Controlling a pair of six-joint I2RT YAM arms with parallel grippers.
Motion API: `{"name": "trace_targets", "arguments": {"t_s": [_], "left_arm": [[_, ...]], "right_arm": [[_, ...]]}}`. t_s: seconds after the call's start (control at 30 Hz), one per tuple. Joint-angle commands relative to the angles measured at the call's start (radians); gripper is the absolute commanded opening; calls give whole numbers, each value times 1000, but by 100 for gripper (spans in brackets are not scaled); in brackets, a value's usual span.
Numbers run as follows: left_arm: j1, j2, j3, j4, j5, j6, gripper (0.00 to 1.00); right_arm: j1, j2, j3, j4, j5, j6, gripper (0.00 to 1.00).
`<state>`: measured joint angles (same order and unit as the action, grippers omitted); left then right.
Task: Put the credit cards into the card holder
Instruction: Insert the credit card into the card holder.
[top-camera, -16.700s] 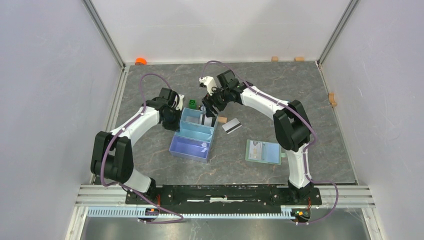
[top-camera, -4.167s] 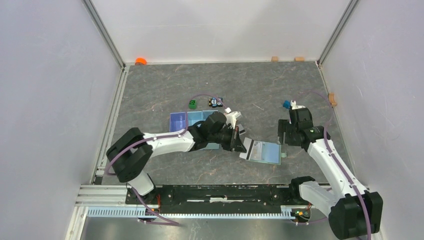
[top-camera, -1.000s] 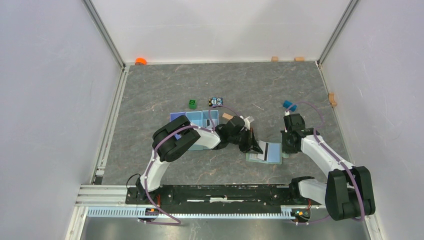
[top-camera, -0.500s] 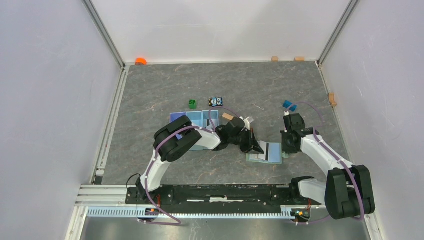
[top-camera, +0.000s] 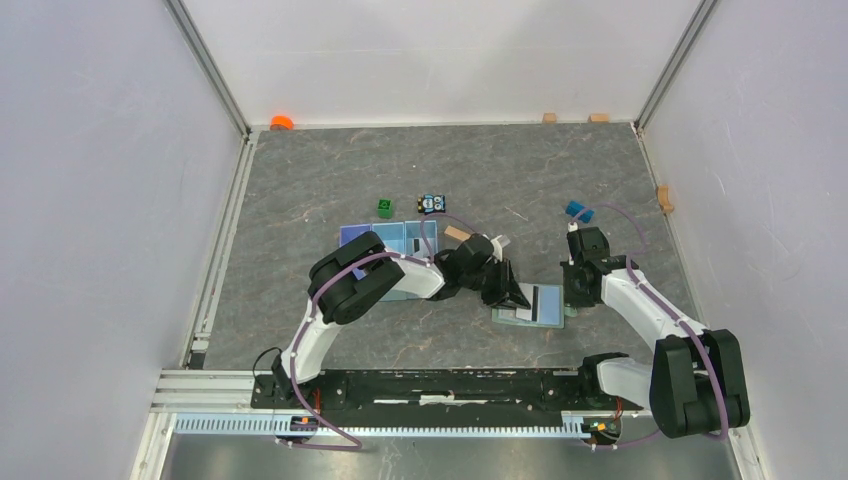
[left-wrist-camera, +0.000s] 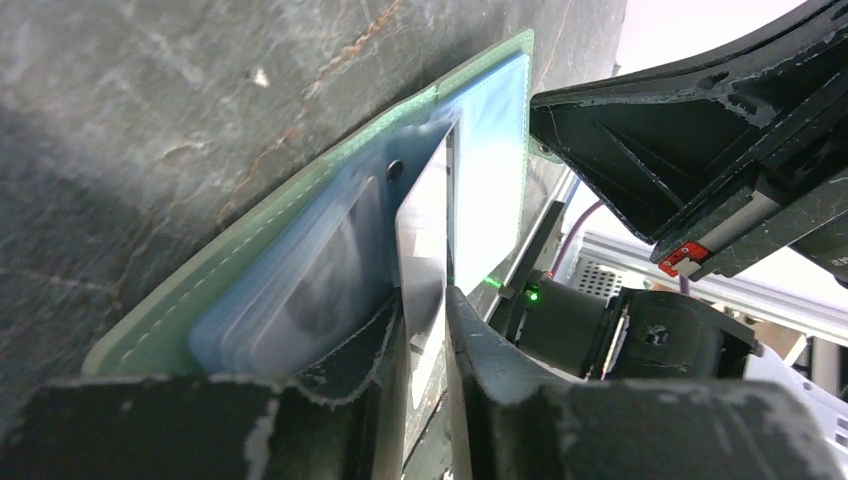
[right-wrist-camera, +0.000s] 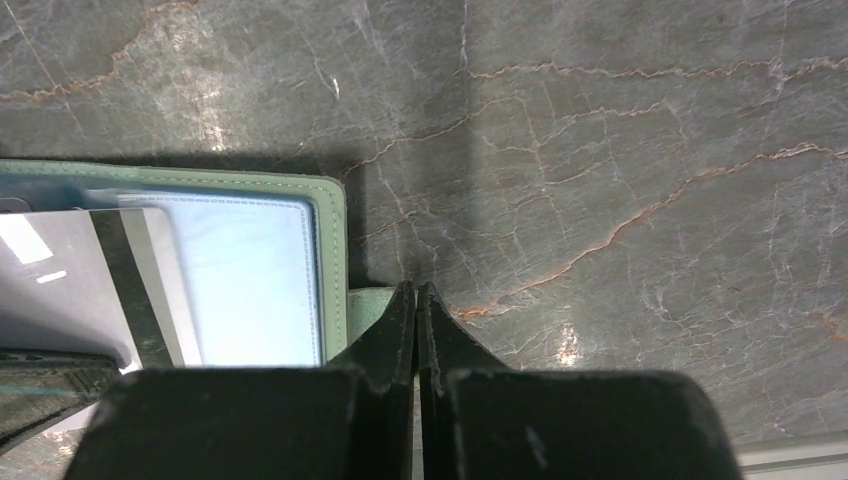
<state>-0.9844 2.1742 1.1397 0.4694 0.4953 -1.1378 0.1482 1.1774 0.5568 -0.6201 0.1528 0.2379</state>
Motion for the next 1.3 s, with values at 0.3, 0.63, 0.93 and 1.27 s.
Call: {"name": "trace_targets", "arguments": {"t_s": [0.3, 0.63, 0.93, 1.27], "left_arm": [[-13, -90, 143, -490, -176, 308, 44], [-16, -139, 199, -618, -238, 404, 56], [-16, -180, 220, -667, -271, 451, 62], [-20, -156, 230, -687, -268, 458, 61]], "right_arm": [[0, -17, -3, 14, -25, -1, 0], [-1, -19, -5, 17, -32, -3, 0], [-1, -19, -4, 17, -35, -6, 0], [-1, -17, -6, 19, -34, -5, 0]]}}
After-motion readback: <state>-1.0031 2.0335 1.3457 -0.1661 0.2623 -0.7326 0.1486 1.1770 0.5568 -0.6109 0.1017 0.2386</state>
